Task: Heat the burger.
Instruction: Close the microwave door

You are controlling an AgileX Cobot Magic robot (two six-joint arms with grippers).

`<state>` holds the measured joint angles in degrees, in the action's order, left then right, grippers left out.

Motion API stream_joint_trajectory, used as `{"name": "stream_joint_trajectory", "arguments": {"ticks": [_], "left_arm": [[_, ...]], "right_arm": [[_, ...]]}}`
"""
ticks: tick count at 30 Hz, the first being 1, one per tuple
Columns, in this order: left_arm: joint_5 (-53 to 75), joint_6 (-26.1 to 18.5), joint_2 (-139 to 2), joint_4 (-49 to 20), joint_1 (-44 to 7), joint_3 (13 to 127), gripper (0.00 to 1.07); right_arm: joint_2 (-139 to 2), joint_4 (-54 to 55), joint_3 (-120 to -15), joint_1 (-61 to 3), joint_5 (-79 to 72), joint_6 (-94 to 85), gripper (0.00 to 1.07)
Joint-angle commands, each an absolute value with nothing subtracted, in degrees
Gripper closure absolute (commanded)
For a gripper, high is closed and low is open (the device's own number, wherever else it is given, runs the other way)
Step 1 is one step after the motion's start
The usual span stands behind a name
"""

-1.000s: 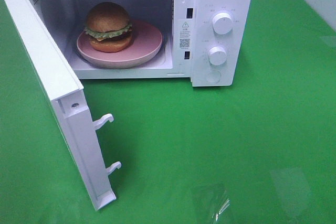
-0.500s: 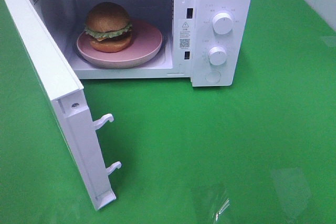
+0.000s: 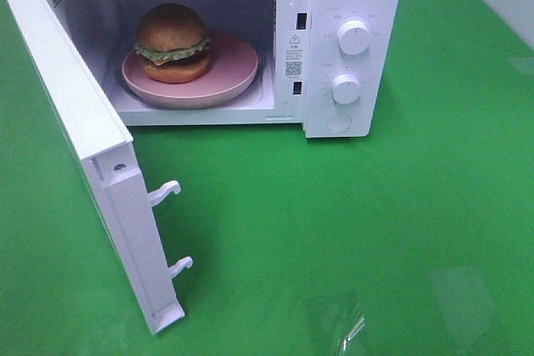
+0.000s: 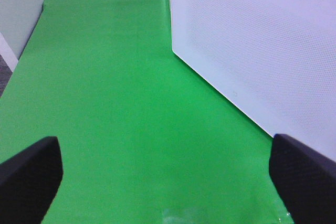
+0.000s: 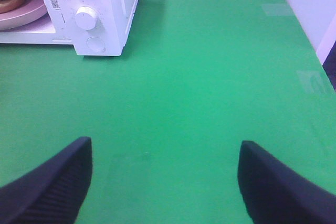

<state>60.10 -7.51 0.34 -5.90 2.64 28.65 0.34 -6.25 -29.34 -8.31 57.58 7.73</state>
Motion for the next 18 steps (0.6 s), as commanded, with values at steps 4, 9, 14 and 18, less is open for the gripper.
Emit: {"name": "stream_joint_trajectory", "arguments": {"ticks": [4, 9, 14, 18], "left_arm": [[59.36, -7.56, 1.26, -6.02, 2.46, 28.48, 0.04], [59.36, -7.56, 1.26, -6.02, 2.46, 28.48, 0.04], [59.36, -7.56, 1.26, -6.02, 2.46, 28.48, 0.04], [59.36, -7.56, 1.26, -6.02, 2.46, 28.48, 0.04]], "right_arm": [[1.66, -6.42, -29.34, -7.96, 57.64, 8.31, 0.36], [1.66, -6.42, -29.34, -7.96, 57.64, 8.31, 0.37], [1.66, -6.42, -29.34, -7.96, 57.64, 8.31, 0.37], [1.66, -6.42, -29.34, -7.96, 57.64, 8.31, 0.37]]}}
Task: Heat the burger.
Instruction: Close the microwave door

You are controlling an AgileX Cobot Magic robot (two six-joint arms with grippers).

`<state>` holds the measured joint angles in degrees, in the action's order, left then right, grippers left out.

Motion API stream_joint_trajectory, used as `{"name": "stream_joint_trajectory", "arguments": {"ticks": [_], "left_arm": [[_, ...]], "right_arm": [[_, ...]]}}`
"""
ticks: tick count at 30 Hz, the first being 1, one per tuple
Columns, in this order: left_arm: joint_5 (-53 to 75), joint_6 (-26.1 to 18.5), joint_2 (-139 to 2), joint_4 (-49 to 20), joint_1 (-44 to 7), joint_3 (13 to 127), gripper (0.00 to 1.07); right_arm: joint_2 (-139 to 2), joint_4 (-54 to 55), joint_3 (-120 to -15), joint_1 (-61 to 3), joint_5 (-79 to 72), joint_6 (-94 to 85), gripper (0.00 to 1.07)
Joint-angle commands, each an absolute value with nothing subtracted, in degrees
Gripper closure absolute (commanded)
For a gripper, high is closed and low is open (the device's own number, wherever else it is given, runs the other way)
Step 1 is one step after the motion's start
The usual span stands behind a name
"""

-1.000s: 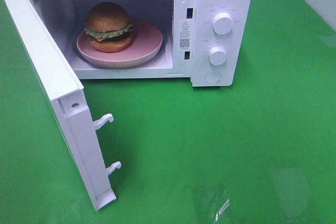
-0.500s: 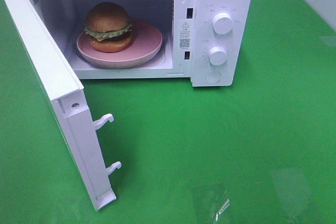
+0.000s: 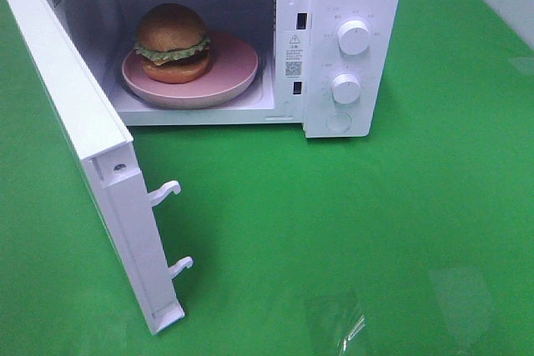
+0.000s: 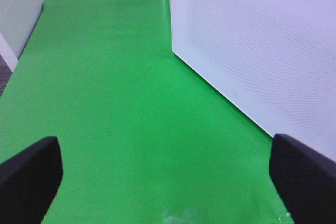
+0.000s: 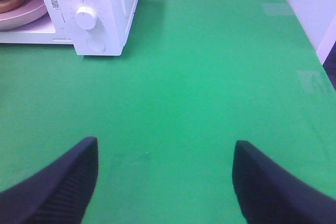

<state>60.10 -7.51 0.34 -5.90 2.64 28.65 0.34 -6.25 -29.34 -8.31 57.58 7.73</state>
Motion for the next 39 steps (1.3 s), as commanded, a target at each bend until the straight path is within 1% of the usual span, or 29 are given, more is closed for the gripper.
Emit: {"name": "stream_joint_trajectory", "arguments": {"ticks": [1, 33, 36, 37, 38, 39], "left_arm": [[59.36, -7.56, 1.26, -6.02, 2.46, 28.48, 0.04], [58.96, -7.51, 1.26, -6.47, 2.46, 28.76, 0.04], [56.15, -7.51, 1.26, -6.25, 2.46, 29.97, 0.04], [51.80, -7.56, 1.26, -5.96, 2.46, 30.37, 0.05], [51.80, -7.56, 1.26, -5.96, 2.46, 30.37, 0.05], [47.38, -7.51, 0.80, -5.96, 2.46, 30.19, 0.06]], "right_arm": [[1.66, -6.42, -29.34, -7.96, 57.64, 8.31, 0.37], [1.66, -6.42, -29.34, -7.96, 57.64, 8.31, 0.37], [1.66, -6.42, -29.34, -7.96, 57.64, 8.31, 0.37], [1.66, -6.42, -29.34, -7.96, 57.64, 8.31, 0.37], [1.66, -6.42, -29.34, -7.96, 57.64, 8.31, 0.37], [1.66, -6.42, -29.34, -7.96, 57.64, 8.31, 0.37]]}}
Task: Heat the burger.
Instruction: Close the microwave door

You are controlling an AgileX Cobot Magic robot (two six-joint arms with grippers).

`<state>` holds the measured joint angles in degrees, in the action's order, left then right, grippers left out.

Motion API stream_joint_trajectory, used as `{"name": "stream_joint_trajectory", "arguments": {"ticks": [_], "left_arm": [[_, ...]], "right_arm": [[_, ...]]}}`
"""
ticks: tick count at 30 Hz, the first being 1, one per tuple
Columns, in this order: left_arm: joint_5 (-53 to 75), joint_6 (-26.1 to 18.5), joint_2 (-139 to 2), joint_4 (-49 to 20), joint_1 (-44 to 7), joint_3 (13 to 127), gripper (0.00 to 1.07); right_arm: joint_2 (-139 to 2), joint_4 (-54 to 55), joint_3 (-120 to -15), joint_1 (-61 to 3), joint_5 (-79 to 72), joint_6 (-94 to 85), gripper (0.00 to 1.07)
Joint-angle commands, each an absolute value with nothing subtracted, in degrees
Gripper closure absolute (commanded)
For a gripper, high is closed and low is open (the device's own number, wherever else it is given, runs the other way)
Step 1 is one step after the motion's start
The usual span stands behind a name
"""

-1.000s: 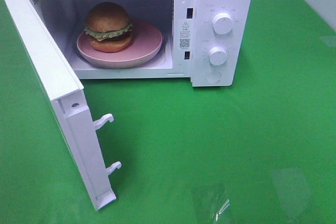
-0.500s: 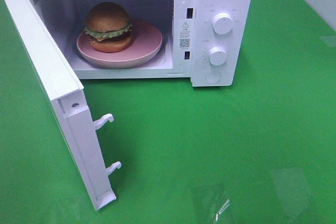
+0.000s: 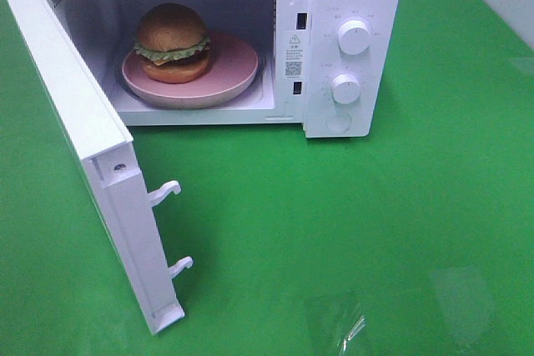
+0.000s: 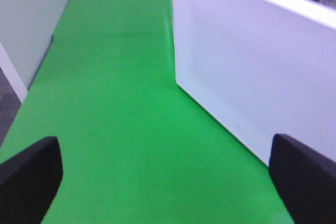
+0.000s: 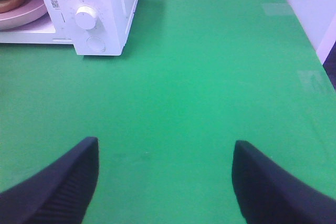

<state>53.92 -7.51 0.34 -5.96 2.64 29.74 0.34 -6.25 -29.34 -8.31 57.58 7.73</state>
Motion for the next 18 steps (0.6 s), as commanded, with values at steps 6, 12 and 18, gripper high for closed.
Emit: {"name": "stream_joint_trajectory", "arguments": {"ticks": [6, 12, 18], "left_arm": [[40.57, -7.39, -4.53, -5.73, 2.46, 30.25, 0.25], [30.71, -7.56, -12.09, -4.24, 2.46, 30.19, 0.60], [24.81, -7.56, -20.05, -4.24, 2.46, 30.08, 0.94]], "right_arm": [[1.66, -6.42, -29.34, -7.96, 57.64, 8.31, 0.37], [1.66, -6.42, -29.34, -7.96, 57.64, 8.31, 0.37], [1.66, -6.42, -29.34, -7.96, 57.64, 8.31, 0.37]]}}
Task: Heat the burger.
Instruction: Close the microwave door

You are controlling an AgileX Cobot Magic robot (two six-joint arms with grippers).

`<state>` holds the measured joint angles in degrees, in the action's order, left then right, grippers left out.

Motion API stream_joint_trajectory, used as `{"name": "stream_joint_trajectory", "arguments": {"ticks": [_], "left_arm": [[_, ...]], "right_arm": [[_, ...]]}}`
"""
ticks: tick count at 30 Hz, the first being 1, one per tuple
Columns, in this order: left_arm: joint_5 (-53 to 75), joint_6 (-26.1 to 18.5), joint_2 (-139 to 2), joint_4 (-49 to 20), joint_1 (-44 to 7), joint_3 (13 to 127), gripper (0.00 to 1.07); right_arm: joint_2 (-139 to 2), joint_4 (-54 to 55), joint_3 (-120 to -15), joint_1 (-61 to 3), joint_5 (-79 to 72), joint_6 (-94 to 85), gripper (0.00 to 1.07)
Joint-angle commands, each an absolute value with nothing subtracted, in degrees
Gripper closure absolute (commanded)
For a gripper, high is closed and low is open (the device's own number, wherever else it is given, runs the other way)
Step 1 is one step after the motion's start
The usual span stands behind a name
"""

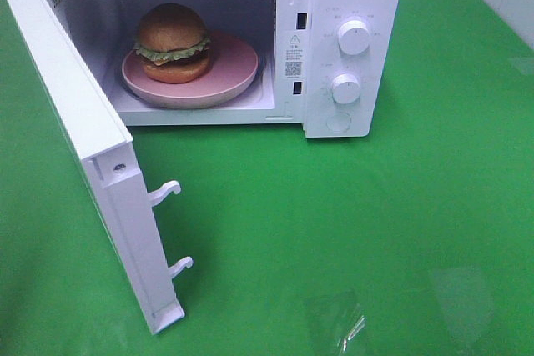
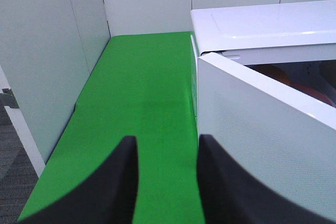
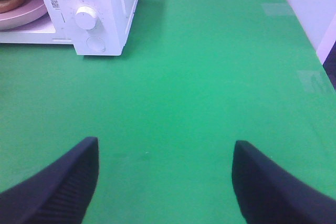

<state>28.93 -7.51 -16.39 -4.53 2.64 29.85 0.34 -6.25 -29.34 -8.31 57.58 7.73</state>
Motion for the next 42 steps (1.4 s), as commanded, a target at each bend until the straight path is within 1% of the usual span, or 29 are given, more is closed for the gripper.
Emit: {"name": "stream_joint_trajectory", "arguments": {"ticks": [1, 4, 6, 9, 10, 13, 14, 15, 17, 22, 24, 26, 27, 28, 31, 32, 33, 34, 35, 36, 37, 38, 39, 40, 41, 42], "left_arm": [[22.92, -7.56, -23.43, -4.24, 2.46, 30.08, 1.07], [20.34, -7.56, -26.30, -4.24, 2.46, 29.97, 1.07], [10.71, -7.51, -30.94, -4.24, 2.46, 27.39, 1.07], [7.05, -7.33, -32.43, -4.30, 2.46, 25.90, 1.07], [1.60, -7.33, -34.66, -4.70, 2.46, 23.20, 1.07], [-0.63, -7.33, -35.52, -4.93, 2.46, 22.00, 1.07], [-4.41, -7.33, -36.78, -5.16, 2.46, 19.94, 1.07], [-4.41, -7.33, -36.78, -5.16, 2.46, 19.94, 1.07], [-11.69, -7.33, -39.71, -5.16, 2.46, 16.39, 1.07], [-14.04, -7.33, -41.77, -5.16, 2.46, 15.53, 1.07], [-14.90, -7.33, -43.83, -5.16, 2.46, 15.36, 1.07], [-18.22, -7.28, -49.33, -5.16, 2.46, 15.13, 1.07], [-18.22, -7.28, -49.33, -5.16, 2.46, 15.13, 1.07], [-20.34, -6.65, -51.97, -5.04, 2.46, 15.13, 1.07], [-21.77, -5.79, -53.11, -4.87, 2.46, 15.13, 1.07], [-24.92, -3.32, -55.92, -3.50, 2.46, 15.13, 1.07], [-24.92, -3.32, -55.92, -3.50, 2.46, 15.13, 1.07], [-27.62, 0.00, -58.67, -1.03, 2.46, 15.13, 1.07], [-30.31, 3.72, -61.13, 2.81, 2.46, 15.13, 1.07], [-30.31, 3.72, -61.13, 2.81, 2.46, 15.13, 1.07], [-33.69, 8.14, -63.83, 8.54, 2.46, 15.13, 1.07], [-33.69, 8.14, -63.83, 8.54, 2.46, 15.13, 1.07], [-35.52, 10.14, -65.32, 11.75, 2.46, 15.13, 1.07], [-35.52, 10.14, -65.32, 11.75, 2.46, 15.13, 1.07], [-39.19, 12.61, -68.07, 16.90, 2.46, 15.13, 1.07], [-39.19, 12.61, -68.07, 16.90, 2.46, 15.13, 1.07]], "right_arm": [[1.66, -6.42, -29.34, -7.96, 57.64, 8.31, 0.37], [1.66, -6.42, -29.34, -7.96, 57.64, 8.31, 0.37], [1.66, -6.42, -29.34, -7.96, 57.64, 8.31, 0.37], [1.66, -6.42, -29.34, -7.96, 57.64, 8.31, 0.37], [1.66, -6.42, -29.34, -7.96, 57.64, 8.31, 0.37], [1.66, -6.42, -29.34, -7.96, 57.64, 8.31, 0.37], [1.66, -6.42, -29.34, -7.96, 57.64, 8.31, 0.37], [1.66, -6.42, -29.34, -7.96, 57.64, 8.31, 0.37], [1.66, -6.42, -29.34, -7.96, 57.64, 8.31, 0.37], [1.66, -6.42, -29.34, -7.96, 57.64, 8.31, 0.37], [1.66, -6.42, -29.34, -7.96, 57.64, 8.31, 0.37], [1.66, -6.42, -29.34, -7.96, 57.64, 8.31, 0.37], [1.66, -6.42, -29.34, -7.96, 57.64, 8.31, 0.37], [1.66, -6.42, -29.34, -7.96, 57.64, 8.31, 0.37], [1.66, -6.42, -29.34, -7.96, 57.64, 8.31, 0.37], [1.66, -6.42, -29.34, -7.96, 57.64, 8.31, 0.37], [1.66, -6.42, -29.34, -7.96, 57.64, 8.31, 0.37], [1.66, -6.42, -29.34, -7.96, 57.64, 8.31, 0.37], [1.66, -6.42, -29.34, -7.96, 57.64, 8.31, 0.37], [1.66, -6.42, -29.34, -7.96, 57.64, 8.31, 0.37], [1.66, -6.42, -29.34, -7.96, 57.64, 8.31, 0.37], [1.66, -6.42, -29.34, -7.96, 57.64, 8.31, 0.37], [1.66, -6.42, -29.34, -7.96, 57.64, 8.31, 0.37], [1.66, -6.42, -29.34, -7.96, 57.64, 8.31, 0.37], [1.66, -6.42, -29.34, -7.96, 57.64, 8.31, 0.37], [1.66, -6.42, -29.34, -7.96, 57.64, 8.31, 0.37]]}}
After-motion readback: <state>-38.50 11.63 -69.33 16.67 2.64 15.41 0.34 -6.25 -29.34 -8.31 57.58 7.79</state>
